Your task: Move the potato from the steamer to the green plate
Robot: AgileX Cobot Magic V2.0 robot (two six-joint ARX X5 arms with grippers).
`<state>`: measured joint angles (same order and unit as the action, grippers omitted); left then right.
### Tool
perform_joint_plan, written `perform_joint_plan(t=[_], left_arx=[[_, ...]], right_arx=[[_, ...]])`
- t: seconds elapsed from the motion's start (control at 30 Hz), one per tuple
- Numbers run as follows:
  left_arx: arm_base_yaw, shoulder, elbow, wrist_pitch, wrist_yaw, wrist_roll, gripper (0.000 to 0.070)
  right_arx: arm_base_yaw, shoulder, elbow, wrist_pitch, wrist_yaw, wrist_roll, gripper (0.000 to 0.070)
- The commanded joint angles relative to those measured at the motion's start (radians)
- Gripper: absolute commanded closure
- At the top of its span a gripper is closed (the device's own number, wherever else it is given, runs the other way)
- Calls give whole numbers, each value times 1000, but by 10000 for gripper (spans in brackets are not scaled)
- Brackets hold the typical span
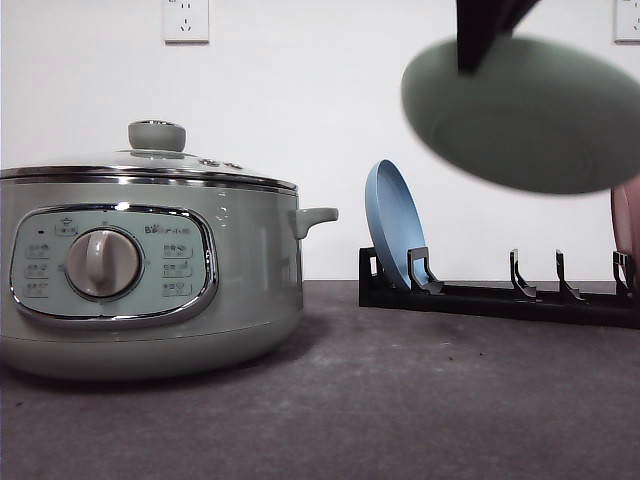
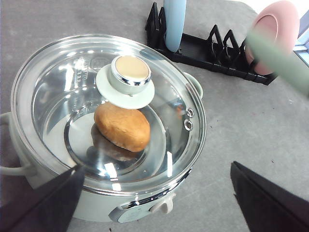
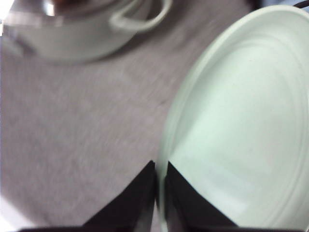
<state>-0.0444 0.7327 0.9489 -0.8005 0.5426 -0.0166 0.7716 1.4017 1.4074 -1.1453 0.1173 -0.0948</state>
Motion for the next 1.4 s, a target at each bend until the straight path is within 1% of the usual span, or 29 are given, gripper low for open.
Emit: perform_joint_plan(t=[0.0, 0.17, 0.3, 0.4, 0.7, 0.83, 0.97, 1.0, 1.07, 1.13, 1.17, 1.23, 1.37], left_arx=[[-2, 6, 23, 8, 6, 10, 80], [-2, 6, 23, 8, 6, 9, 80], [-2, 6, 23, 8, 6, 9, 80], [-2, 6, 23, 8, 6, 9, 80], [-2, 6, 23, 8, 6, 9, 80], [-2, 6, 23, 8, 6, 9, 80], [-2, 6, 23, 8, 6, 9, 80], [-2, 6, 23, 7, 6, 9, 80], [-2, 6, 23, 8, 6, 9, 80], [-2, 6, 23, 7, 6, 9, 80], [-2, 6, 23, 7, 6, 9, 80], [-2, 6, 23, 7, 6, 9, 80], [-2, 6, 23, 8, 6, 9, 80]], right_arx=[[39, 9, -31, 22, 21, 24, 693], [129, 10, -173, 94, 60, 60, 693], [193, 14, -268, 153, 98, 66, 693], [224, 29, -316, 183, 101, 84, 693], [283, 114, -407, 267, 100, 110, 693], [293, 162, -421, 288, 97, 114, 693], [293, 193, -421, 305, 72, 122, 685], [293, 193, -421, 312, 57, 122, 662], [293, 193, -421, 329, 32, 124, 528], [293, 193, -421, 334, 29, 135, 396], [292, 193, -421, 334, 31, 138, 343], [292, 193, -421, 335, 40, 142, 332], [291, 182, -411, 334, 51, 140, 332]])
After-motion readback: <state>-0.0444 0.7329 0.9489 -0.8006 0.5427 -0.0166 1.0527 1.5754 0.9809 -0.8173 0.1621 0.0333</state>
